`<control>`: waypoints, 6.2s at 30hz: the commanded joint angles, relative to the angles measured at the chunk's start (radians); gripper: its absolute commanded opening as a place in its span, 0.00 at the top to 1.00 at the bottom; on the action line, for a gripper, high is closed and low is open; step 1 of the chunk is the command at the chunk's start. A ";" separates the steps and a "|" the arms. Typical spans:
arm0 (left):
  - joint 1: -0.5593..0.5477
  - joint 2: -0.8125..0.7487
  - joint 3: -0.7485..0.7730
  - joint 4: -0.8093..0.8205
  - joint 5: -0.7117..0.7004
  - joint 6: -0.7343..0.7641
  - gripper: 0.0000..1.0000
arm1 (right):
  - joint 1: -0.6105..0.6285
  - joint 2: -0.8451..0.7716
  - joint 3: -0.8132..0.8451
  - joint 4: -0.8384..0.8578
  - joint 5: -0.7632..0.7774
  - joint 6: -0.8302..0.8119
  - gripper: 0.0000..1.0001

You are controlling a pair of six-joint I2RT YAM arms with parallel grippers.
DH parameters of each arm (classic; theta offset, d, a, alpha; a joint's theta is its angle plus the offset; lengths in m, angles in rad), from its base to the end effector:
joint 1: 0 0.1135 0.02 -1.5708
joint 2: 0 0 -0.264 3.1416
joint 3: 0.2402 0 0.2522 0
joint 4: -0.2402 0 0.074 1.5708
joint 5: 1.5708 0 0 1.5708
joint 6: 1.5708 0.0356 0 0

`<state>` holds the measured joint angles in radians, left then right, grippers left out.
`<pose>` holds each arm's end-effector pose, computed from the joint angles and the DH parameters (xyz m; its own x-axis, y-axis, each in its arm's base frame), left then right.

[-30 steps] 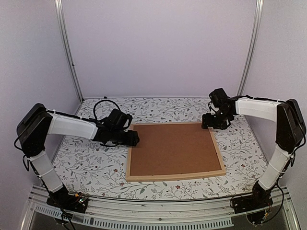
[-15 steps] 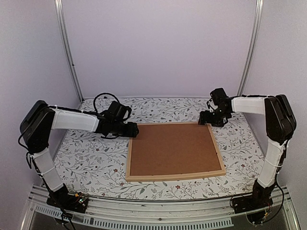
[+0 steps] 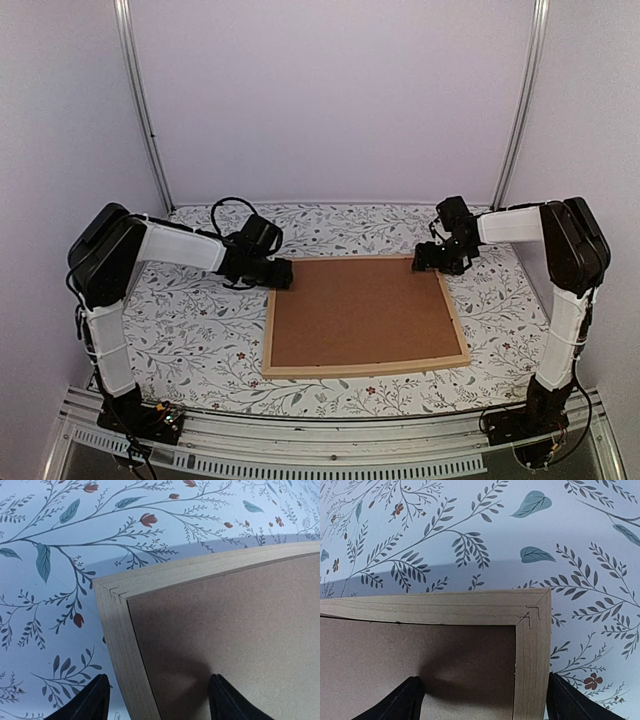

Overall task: Put the photo into the frame
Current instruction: Rotate the photo frame at the center of the board.

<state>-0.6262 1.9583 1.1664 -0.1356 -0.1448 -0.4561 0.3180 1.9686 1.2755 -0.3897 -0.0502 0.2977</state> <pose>0.3272 -0.2303 0.1383 -0.8066 0.0455 -0.5894 0.1722 0.9719 -0.1606 0.3798 0.1269 0.1498 -0.9002 0.0121 -0.4352 -0.0738 0.9809 0.1799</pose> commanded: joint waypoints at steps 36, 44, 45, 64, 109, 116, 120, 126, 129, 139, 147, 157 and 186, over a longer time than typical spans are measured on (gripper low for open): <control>-0.009 0.033 0.250 -0.029 0.265 0.341 0.24 | -0.053 -0.317 -0.334 -0.031 -0.147 0.005 0.12; -0.011 0.191 0.417 -0.057 0.387 0.402 0.24 | -0.059 -0.277 -0.338 -0.003 -0.199 -0.006 0.21; -0.010 0.214 0.437 -0.064 0.396 0.404 0.24 | -0.059 -0.273 -0.339 0.001 -0.202 -0.005 0.21; -0.034 0.264 0.378 -0.115 0.117 0.448 0.29 | -0.061 -0.231 -0.357 0.042 -0.241 -0.001 0.22; -0.158 0.131 0.110 -0.349 0.161 0.524 0.64 | -0.061 0.029 -0.143 0.023 -0.396 -0.036 0.28; -0.225 0.111 0.042 -0.296 -0.009 0.481 0.64 | -0.061 0.050 -0.124 0.020 -0.399 -0.042 0.28; -0.250 0.109 0.004 -0.278 -0.079 0.471 0.60 | -0.061 0.058 -0.122 0.021 -0.399 -0.042 0.28; -0.264 0.098 -0.054 -0.241 -0.135 0.460 0.54 | -0.061 0.064 -0.123 0.024 -0.401 -0.043 0.28; -0.265 0.069 -0.086 -0.216 -0.178 0.461 0.52 | -0.061 0.064 -0.124 0.022 -0.396 -0.047 0.27; -0.215 -0.127 -0.142 -0.073 -0.060 0.458 0.41 | -0.061 0.045 -0.105 -0.004 -0.370 -0.061 0.24; -0.069 -0.184 -0.148 -0.093 0.191 0.354 0.35 | -0.061 -0.014 -0.106 -0.030 -0.344 -0.073 0.18; -0.005 -0.169 -0.139 -0.038 0.195 0.328 0.34 | -0.062 -0.135 -0.209 -0.061 -0.287 -0.049 0.10; 0.071 -0.092 -0.044 -0.046 0.222 0.304 0.29 | -0.145 -0.407 -0.468 -0.116 -0.234 0.030 0.47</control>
<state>-0.5690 1.8229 1.0885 -0.1848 0.0471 -0.1509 0.1867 1.5593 0.7994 -0.5114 -0.2794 0.3325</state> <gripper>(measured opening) 0.712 0.584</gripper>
